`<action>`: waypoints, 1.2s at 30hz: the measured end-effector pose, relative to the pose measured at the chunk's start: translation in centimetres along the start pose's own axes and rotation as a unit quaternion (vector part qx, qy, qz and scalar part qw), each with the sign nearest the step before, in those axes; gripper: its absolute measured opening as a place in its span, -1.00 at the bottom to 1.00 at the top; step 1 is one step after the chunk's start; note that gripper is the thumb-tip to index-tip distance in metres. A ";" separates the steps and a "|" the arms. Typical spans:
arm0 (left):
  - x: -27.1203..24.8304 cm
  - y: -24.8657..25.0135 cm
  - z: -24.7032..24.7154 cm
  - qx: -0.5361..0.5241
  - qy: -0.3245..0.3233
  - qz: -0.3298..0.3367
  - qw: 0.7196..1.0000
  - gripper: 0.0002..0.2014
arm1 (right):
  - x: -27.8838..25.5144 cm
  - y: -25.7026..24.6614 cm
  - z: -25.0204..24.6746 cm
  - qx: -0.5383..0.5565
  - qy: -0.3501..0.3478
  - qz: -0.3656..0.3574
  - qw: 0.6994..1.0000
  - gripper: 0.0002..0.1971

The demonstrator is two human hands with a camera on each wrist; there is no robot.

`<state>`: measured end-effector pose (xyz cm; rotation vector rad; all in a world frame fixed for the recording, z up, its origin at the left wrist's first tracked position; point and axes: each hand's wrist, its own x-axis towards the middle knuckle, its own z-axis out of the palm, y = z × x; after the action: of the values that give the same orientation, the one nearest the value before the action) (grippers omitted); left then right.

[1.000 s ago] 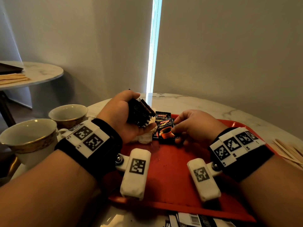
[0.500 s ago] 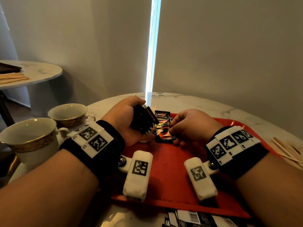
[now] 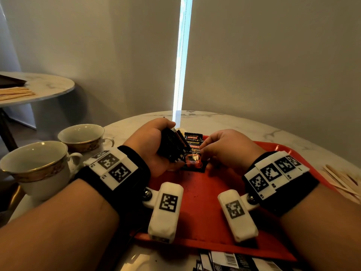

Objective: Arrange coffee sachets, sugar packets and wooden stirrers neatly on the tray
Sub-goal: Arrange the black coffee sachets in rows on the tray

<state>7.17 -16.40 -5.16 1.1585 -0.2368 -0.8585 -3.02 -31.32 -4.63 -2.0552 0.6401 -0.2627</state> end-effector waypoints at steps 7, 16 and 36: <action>0.0 0.0 -0.1 -0.013 -0.008 0.016 1.000 -0.77 | -0.4 -0.3 -0.1 0.065 -0.045 0.039 0.996 -0.83; 0.0 0.3 0.0 -0.041 -0.021 0.043 0.998 -0.75 | -0.2 -0.2 0.1 0.082 -0.045 0.039 0.995 -0.83; -0.5 0.4 0.2 -0.056 -0.084 0.073 0.992 -0.79 | -1.2 -1.9 -2.5 0.076 -0.075 -0.234 0.966 -0.54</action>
<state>6.88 -16.13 -4.59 0.9524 -0.4013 -0.8303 -4.49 -31.66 -1.56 -2.0307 0.0306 -0.4091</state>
